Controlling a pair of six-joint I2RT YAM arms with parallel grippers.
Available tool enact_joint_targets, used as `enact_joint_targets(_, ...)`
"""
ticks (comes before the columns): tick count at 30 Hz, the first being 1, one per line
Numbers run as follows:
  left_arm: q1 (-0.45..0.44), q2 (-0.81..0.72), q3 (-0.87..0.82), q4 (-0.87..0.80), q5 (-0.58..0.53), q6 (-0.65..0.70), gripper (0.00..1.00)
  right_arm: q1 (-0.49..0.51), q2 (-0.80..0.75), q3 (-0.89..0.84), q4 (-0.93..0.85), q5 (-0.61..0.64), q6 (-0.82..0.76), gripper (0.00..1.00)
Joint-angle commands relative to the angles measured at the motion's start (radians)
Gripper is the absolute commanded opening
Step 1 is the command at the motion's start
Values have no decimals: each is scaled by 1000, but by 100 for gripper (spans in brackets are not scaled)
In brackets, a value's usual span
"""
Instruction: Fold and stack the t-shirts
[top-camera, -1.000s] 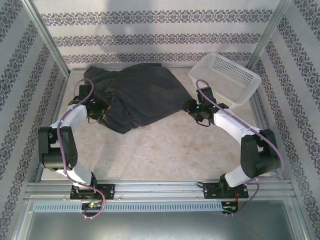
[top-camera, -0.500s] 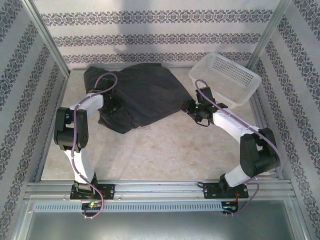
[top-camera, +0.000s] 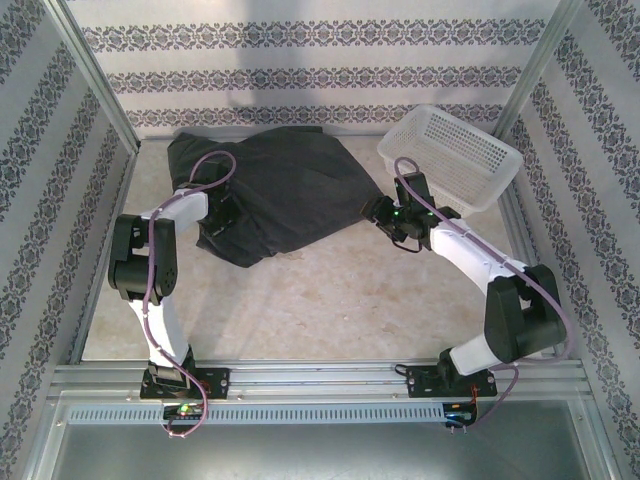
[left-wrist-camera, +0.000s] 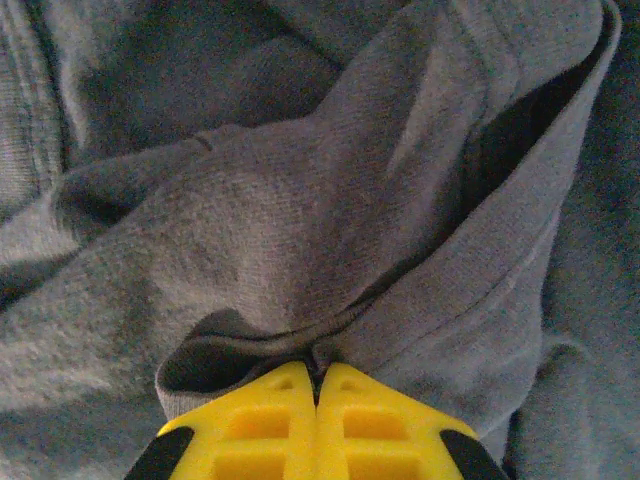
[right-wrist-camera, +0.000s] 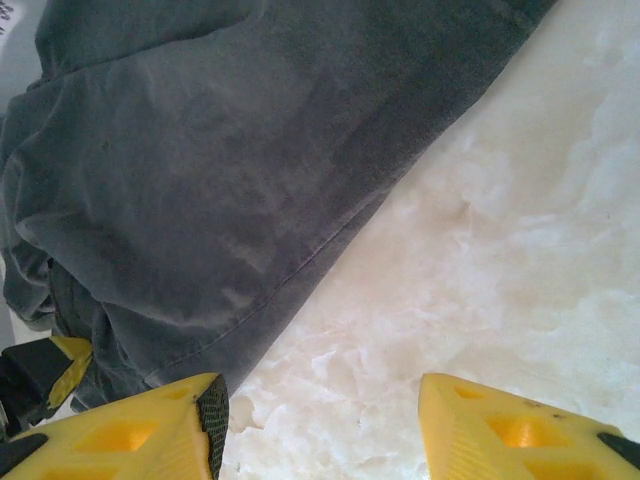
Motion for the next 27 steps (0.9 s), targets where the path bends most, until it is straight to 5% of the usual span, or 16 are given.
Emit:
enact_joint_targets(1, -27, -71, -3, -22, -10, -42, 0, -10, -60, -33, -21, 65, -4, 53)
enact_joint_targets(16, -223, -609, -320, -164, 9, -458, 0, -134, -32, 4, -28, 89, 31, 47)
enact_joint_targets(27, -687, -638, -406, -2, -56, -880, 0, -134, -82, -43, -28, 69, 7, 46)
